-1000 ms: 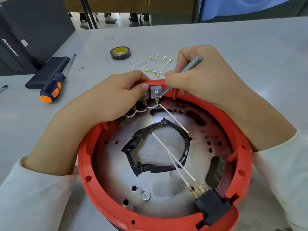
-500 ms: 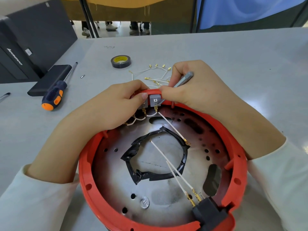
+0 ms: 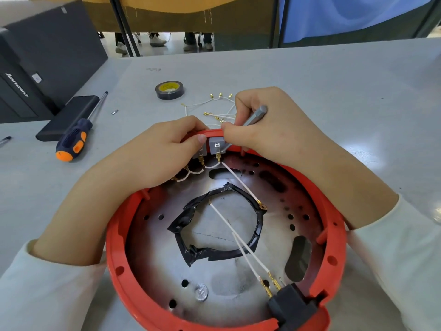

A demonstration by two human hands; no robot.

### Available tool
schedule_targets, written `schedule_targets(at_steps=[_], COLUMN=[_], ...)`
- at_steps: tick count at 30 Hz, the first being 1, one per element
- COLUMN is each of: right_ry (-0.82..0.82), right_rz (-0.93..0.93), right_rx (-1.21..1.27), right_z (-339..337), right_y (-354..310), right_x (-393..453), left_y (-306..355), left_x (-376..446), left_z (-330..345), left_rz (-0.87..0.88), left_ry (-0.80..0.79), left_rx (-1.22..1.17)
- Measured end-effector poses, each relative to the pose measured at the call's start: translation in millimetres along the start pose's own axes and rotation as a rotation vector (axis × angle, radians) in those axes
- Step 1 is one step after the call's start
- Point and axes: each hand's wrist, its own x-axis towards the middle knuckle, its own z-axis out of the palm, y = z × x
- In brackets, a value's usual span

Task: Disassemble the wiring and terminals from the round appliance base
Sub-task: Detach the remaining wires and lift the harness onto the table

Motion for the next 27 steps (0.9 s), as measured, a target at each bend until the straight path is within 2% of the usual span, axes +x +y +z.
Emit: schedule_targets(at_steps=[7, 11, 14, 18, 27], right_ry=[-0.062, -0.078, -0.055, 0.064, 0.002], right_rz=[0.118, 0.138, 0.121, 0.098, 0.013], right_rx=[0.157, 0.145, 0.103, 0.175, 0.121], right_z=[-1, 0, 3, 3, 4], right_y=[-1, -2, -2, 2, 2], right_x=[8, 13, 12, 7, 2], left_y=[0, -1, -1, -2, -2], left_x=[1, 2, 2, 1, 2], left_z=[0, 0, 0, -1, 0], left_rz=[-0.035, -0.029, -0.025, -0.021, -0.007], left_ry=[-0.011, -0.007, -0.019, -0.017, -0.017], left_rx=[-0.014, -0.017, -0.033, -0.032, -0.043])
